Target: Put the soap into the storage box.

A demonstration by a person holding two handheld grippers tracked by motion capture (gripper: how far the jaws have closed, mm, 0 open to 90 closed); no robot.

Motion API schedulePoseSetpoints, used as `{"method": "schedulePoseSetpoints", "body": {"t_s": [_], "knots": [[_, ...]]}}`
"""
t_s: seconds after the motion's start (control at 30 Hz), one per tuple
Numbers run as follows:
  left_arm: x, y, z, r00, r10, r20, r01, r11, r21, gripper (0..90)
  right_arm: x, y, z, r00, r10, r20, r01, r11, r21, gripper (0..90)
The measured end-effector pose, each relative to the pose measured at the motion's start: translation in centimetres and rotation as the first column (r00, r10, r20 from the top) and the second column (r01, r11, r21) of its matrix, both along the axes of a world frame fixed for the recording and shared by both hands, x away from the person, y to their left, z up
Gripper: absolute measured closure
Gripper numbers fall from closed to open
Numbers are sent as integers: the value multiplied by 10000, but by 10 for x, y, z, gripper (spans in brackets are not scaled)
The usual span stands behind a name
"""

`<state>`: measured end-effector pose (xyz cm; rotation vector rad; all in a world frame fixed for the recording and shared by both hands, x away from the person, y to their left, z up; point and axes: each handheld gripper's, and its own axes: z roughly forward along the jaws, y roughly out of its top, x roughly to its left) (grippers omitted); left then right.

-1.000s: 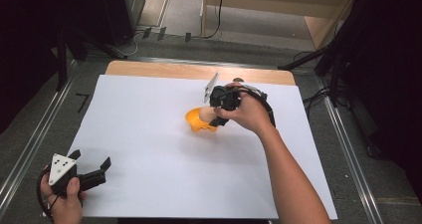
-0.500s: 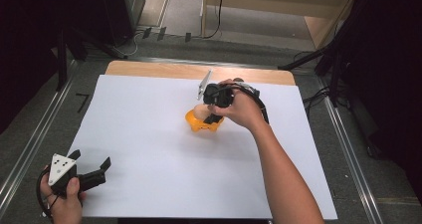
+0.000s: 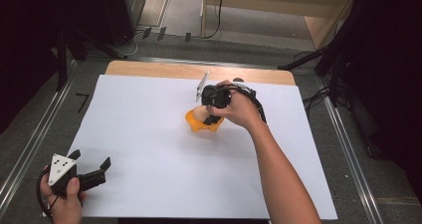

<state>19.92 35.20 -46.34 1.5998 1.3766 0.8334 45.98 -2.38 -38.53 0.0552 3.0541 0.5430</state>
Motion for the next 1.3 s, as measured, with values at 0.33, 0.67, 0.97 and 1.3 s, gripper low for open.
{"method": "schedulePoseSetpoints", "body": {"t_s": [0.33,0.67,0.97,1.3], "knots": [[0,0,0,10000,-3,10,3,10000,12,0,2,-4,8,9999,-94,-53,97,9986,522,348],[0,0,0,10000,-4,11,4,10000,32,0,-5,-24,5,9966,-786,-252,799,9954,533,284],[0,-1,0,10000,-6,4,6,10000,58,0,-18,-52,0,9849,-1688,-379,1722,9776,1206,244],[0,-1,0,10000,26,3,-26,10000,94,0,-38,-86,-7,9617,-2679,-585,2741,9413,1969,232]]}}
